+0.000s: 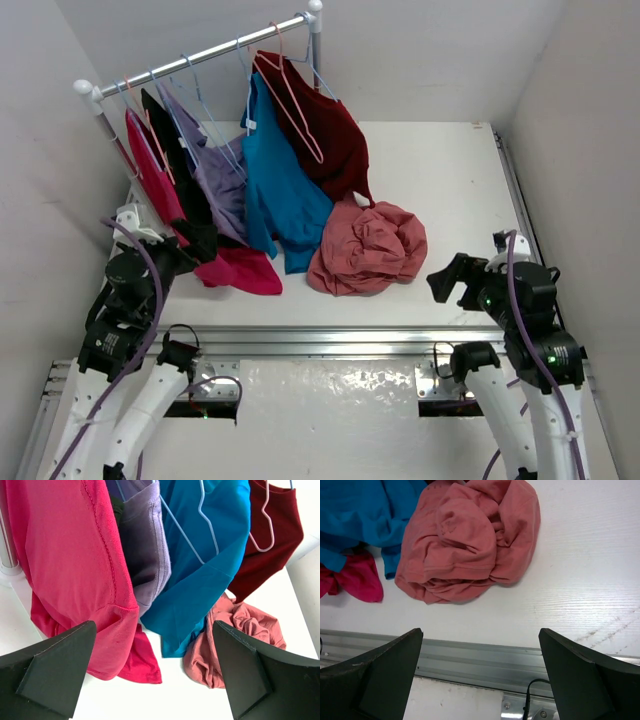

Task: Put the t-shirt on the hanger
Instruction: Pick up the hanger from the clothesline.

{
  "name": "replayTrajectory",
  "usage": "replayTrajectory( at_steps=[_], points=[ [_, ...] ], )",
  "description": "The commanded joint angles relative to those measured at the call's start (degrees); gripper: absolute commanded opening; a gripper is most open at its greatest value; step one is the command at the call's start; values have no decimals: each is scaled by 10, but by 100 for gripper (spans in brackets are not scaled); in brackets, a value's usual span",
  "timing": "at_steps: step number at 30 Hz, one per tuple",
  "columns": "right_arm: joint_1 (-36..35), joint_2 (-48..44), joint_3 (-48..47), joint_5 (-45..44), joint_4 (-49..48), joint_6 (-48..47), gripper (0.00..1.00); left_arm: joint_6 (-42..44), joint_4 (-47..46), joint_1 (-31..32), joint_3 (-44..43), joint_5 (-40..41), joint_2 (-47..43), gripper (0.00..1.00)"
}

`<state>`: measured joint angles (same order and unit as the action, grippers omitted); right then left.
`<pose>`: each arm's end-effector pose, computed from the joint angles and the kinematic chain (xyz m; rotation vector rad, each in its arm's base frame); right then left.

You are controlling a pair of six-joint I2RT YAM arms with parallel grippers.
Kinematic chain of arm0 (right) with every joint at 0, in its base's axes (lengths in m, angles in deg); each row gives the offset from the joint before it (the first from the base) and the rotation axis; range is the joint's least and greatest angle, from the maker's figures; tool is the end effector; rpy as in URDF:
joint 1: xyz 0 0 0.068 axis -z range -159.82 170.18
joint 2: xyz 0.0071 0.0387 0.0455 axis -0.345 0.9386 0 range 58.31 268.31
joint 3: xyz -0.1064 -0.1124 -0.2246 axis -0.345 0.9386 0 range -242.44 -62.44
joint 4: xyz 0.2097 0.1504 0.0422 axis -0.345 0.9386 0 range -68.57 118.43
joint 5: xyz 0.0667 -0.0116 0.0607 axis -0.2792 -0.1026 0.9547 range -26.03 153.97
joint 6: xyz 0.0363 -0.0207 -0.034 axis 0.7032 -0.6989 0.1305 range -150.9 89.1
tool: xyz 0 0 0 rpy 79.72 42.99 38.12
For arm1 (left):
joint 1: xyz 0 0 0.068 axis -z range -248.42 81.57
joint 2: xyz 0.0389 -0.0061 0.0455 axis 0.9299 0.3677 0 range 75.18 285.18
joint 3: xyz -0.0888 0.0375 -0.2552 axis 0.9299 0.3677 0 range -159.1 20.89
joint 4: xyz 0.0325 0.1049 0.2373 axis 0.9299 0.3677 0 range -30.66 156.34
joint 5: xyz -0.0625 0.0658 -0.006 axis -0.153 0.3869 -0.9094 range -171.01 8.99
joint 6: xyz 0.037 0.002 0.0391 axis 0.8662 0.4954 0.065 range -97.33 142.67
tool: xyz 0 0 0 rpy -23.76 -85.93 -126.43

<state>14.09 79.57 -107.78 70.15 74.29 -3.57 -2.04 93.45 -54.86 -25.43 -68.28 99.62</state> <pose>0.0683 0.0111 0.3114 0.3216 2.0788 0.4663 0.0903 -0.0137 0.3467 -0.3325 1.7564 -0.2831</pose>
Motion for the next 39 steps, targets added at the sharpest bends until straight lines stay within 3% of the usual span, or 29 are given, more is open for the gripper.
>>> replayTrajectory(
  at_steps=[1,7,12,14,18,23,27,29,32,35,39],
  points=[
    [2,-6,5,-19,-19,14,99,-10,-15,-3,-3,4,9,100],
    [2,-22,-4,-28,-19,18,99,-4,-10,-3,-6,-2,-5,100],
    [2,-24,-10,-19,-16,18,99,16,-51,-3,-12,-73,-12,100],
    [2,-22,-8,-9,-24,19,99,10,-62,-3,-61,-123,10,100],
    [2,-10,-5,13,-31,34,99,-24,-45,-3,-228,-184,151,100],
    [2,-5,2,41,-49,43,99,-26,23,-1,-454,-99,363,97],
    [1,-9,2,29,-50,42,99,-32,82,-1,-557,11,489,87],
    [2,-7,0,27,-49,37,99,-38,109,0,-580,63,541,85],
    [2,-4,-3,24,-47,29,99,-37,111,-1,-599,77,585,78],
    [2,-3,0,24,-47,25,99,-33,99,-1,-602,81,623,77],
    [2,-6,15,36,-61,27,99,-36,105,-1,-604,111,662,62]
  ],
)
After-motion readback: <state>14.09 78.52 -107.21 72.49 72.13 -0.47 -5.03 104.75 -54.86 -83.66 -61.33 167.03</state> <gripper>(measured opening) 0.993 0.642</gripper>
